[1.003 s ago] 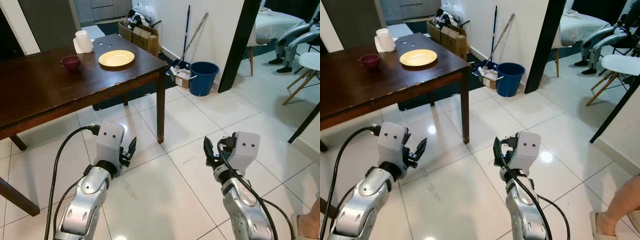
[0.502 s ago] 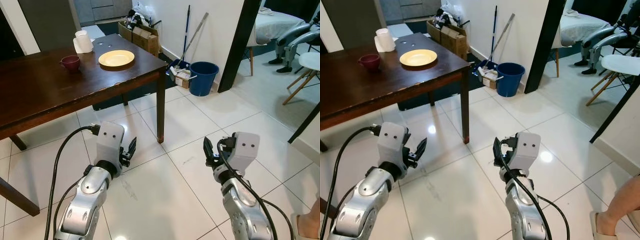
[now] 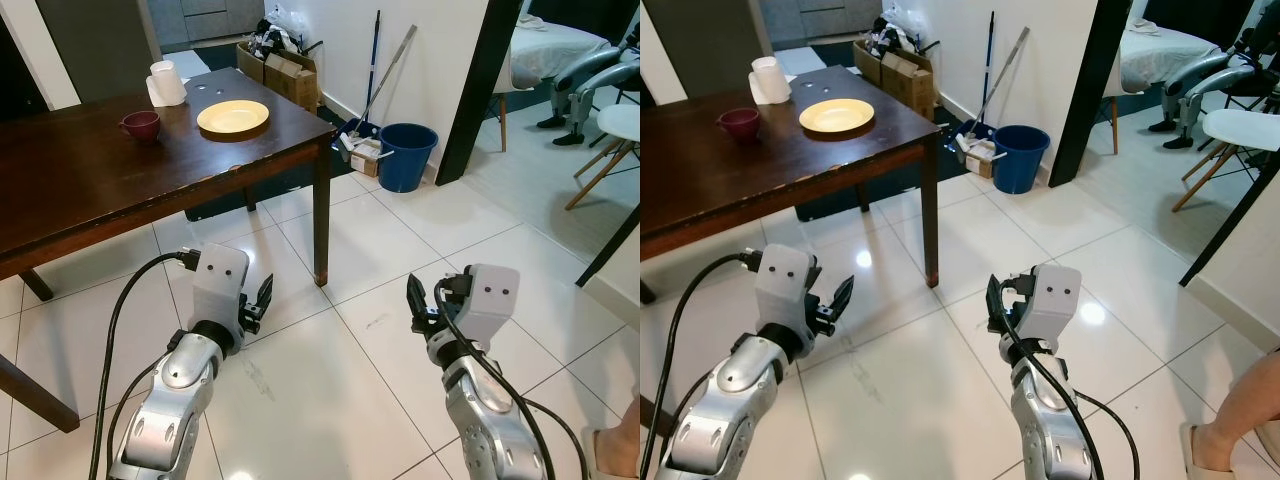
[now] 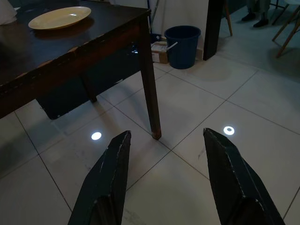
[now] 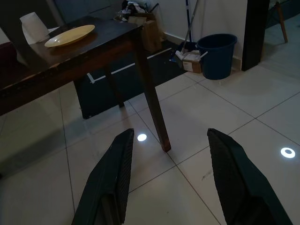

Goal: Setting the table

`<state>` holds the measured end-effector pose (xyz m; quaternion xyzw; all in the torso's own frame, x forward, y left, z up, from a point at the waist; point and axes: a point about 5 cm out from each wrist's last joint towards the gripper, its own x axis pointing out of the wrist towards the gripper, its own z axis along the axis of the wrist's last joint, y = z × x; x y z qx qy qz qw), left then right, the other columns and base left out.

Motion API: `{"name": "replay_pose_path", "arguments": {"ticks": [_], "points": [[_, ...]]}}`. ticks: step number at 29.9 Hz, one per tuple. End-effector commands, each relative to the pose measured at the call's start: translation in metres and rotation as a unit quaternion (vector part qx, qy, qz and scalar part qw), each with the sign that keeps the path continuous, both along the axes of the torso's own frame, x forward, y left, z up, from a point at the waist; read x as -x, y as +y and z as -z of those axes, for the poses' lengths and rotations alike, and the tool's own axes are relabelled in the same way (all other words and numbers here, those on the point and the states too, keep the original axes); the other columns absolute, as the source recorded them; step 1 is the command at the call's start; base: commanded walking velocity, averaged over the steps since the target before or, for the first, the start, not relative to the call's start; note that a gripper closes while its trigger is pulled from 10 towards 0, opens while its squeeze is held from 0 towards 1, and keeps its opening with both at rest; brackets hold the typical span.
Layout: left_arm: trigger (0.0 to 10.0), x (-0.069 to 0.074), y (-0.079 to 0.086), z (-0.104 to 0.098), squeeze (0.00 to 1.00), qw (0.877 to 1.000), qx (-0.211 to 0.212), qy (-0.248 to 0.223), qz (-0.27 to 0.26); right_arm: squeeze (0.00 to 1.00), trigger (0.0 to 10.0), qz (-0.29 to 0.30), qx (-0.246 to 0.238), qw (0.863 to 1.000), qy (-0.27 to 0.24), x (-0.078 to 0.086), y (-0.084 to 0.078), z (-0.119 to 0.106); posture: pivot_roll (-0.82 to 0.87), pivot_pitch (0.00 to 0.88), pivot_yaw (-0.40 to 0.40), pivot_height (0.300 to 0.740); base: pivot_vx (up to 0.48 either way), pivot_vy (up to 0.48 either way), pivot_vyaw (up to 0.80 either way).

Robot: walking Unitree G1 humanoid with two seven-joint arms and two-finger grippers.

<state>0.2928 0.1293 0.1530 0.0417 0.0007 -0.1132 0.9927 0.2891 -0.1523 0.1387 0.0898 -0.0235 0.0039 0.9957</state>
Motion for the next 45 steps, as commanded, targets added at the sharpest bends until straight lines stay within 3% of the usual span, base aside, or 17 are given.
{"name": "replay_pose_path", "arguments": {"ticks": [1,45], "points": [[10.0,0.0009,0.0008,0.0050,0.00,1.000,-0.007,0.010,0.000,0.00,10.0,0.001,0.002,1.000,0.006,0.0012,0.0005,0.0031,-0.06,0.000,0.107,0.740,0.000,0.000,0.00],[10.0,-0.0045,-0.0018,0.0030,0.00,1.000,-0.007,0.006,0.006,0.00,10.0,0.001,0.003,1.000,0.002,-0.0038,0.0007,0.0014,-0.07,0.000,0.122,0.740,0.000,0.000,0.00]]}}
